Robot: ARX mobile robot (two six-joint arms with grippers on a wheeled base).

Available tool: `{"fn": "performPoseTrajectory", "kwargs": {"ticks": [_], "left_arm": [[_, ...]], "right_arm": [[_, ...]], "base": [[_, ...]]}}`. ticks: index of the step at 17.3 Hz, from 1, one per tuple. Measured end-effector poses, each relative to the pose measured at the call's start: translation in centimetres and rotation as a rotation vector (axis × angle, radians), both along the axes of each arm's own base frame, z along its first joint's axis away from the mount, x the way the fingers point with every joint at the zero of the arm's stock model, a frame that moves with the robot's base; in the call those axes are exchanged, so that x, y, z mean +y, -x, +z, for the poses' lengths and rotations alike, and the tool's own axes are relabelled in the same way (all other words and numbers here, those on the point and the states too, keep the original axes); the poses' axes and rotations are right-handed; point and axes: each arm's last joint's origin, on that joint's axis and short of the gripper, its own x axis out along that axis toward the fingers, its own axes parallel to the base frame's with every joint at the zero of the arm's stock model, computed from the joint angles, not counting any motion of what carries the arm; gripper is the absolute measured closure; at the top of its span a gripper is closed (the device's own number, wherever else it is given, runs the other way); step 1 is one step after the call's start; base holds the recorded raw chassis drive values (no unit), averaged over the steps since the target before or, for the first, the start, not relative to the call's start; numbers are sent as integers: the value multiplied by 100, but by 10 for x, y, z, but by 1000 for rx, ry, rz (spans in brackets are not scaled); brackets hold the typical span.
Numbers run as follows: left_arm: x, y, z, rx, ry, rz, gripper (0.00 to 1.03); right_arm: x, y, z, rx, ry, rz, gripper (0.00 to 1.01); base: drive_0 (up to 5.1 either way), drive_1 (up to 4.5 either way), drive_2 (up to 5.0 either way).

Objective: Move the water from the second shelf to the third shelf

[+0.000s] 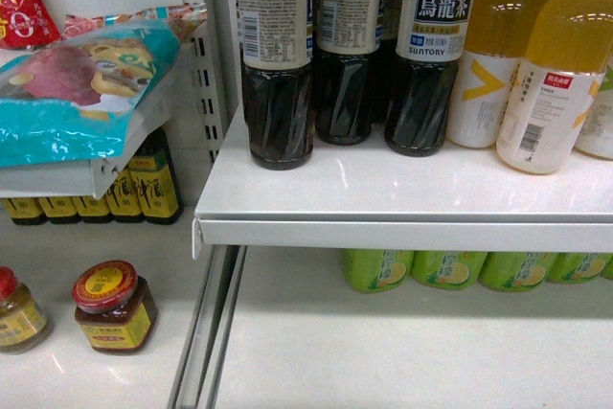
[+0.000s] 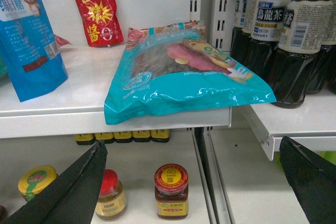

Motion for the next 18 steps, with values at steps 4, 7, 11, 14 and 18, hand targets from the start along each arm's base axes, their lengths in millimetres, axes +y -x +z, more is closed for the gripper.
{"fn": "performPoseTrajectory", "kwargs": {"ticks": [4,7,11,14,18], "left_arm": [[0,0,0,0,0,0,5],[0,0,0,0,0,0,5],[0,0,0,-1,0,0,5],[0,0,0,0,0,0,5],[0,0,0,0,0,0,5]], "right_arm": [[0,0,0,0,0,0,3],[0,0,0,0,0,0,3],[0,0,0,0,0,0,3],[0,0,0,0,0,0,3],[0,0,0,0,0,0,3]], "base": [[0,0,0],[0,0,0],[0,0,0],[0,0,0],[0,0,0]]}}
